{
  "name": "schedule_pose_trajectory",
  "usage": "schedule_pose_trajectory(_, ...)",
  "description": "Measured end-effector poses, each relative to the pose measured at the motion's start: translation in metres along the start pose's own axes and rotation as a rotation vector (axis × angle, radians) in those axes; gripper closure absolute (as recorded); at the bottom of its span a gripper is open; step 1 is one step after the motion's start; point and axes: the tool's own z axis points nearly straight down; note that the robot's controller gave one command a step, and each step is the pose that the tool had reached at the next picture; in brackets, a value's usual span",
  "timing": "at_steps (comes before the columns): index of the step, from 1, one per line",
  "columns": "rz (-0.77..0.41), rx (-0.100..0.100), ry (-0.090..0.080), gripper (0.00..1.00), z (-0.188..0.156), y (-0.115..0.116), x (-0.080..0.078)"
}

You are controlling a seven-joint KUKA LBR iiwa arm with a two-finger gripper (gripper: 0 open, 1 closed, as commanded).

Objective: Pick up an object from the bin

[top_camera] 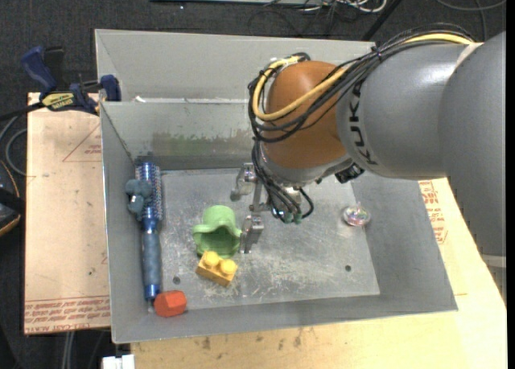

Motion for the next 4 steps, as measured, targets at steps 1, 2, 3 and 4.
schedule_pose_trajectory(1,-0.189,0.0,-0.015,0.0,-0.045,0.008,-0.041)
schedule_pose_trajectory(2,-0.026,-0.002,-0.003,0.0,0.065,0.062,0.028)
schedule_pose_trajectory(3,-0.021,-0.001,-0.007,1.0,0.063,0.06,0.025)
schedule_pose_trajectory(4,-0.111,-0.001,-0.019,1.0,-0.08,0.028,0.002)
